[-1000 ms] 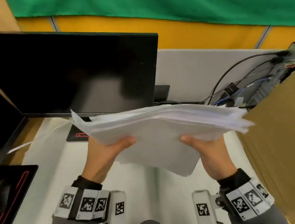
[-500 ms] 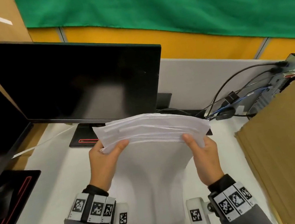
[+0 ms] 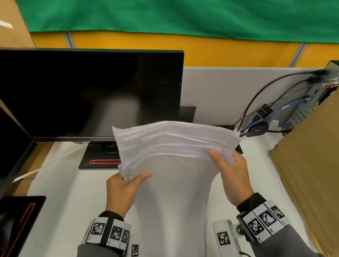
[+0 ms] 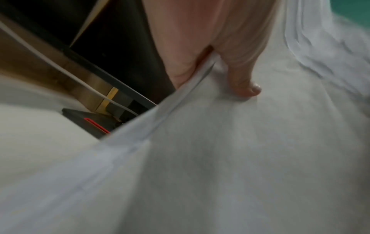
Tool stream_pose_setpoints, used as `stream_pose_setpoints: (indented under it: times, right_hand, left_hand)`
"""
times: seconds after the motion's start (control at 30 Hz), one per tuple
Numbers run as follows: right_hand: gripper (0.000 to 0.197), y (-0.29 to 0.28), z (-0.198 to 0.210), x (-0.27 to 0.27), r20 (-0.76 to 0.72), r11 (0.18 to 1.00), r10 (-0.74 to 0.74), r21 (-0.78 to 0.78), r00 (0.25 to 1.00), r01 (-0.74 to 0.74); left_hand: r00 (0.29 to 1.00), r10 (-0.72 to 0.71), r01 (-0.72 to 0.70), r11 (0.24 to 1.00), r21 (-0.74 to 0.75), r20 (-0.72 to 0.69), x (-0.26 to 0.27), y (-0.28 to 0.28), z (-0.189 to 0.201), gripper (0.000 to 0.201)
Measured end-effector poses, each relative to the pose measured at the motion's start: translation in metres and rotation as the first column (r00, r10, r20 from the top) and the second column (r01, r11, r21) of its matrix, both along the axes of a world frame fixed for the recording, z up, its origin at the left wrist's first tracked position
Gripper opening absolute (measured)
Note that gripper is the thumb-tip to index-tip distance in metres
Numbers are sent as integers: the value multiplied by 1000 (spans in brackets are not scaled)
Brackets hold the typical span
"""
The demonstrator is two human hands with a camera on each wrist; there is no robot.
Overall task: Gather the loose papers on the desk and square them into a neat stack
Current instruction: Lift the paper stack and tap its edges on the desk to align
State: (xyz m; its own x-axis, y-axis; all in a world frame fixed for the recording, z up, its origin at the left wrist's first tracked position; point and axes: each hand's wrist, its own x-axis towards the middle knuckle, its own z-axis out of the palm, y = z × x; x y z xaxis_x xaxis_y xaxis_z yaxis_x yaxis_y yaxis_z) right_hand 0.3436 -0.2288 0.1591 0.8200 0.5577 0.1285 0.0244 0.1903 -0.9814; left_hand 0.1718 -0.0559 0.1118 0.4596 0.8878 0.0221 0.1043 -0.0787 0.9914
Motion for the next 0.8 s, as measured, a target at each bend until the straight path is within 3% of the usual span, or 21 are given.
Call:
stream_pose_setpoints:
  times: [0.1, 0.17, 0.3, 0.37, 0.47, 0.57, 0.63, 0.7, 0.8]
  right_hand:
    - [38, 0, -4, 4, -10, 992, 98, -73, 995, -99]
    - [27, 1, 1, 1, 9, 988, 109, -115, 994, -108]
    - [3, -4, 35, 2, 154, 996, 92, -13, 984, -91]
    - [12, -9, 36, 2, 143, 995, 101, -13, 985, -100]
    - [43, -9, 4, -1, -19, 982, 115, -146, 993, -117]
    - [29, -2, -21, -7, -67, 973, 81, -212, 995, -93]
    - [34, 6, -12, -8, -70, 983, 25, -179, 997, -37]
    - [48, 9, 11, -6, -28, 997, 14, -82, 1000, -16]
    - [57, 2, 51, -4, 128, 998, 47, 45, 991, -53]
  left_hand:
    - [989, 45, -39, 998, -48, 144, 4, 0, 24, 22]
    - [970, 36, -33, 999, -14, 239, 5, -3, 49, 26]
    - [914, -72, 16, 990, 142, 400, -1, -9, 93, 29]
    - [915, -117, 54, 984, 170, 386, -6, -9, 93, 37]
    - [956, -143, 137, 990, 43, 257, -9, -5, 59, 59]
    - [980, -181, 184, 983, -26, 77, -1, -9, 34, 46]
    - [988, -94, 99, 994, -35, 120, 7, -11, 38, 33]
    - [967, -34, 41, 999, -22, 252, 12, -13, 60, 36]
    - [917, -99, 42, 987, 155, 385, 5, -14, 103, 40]
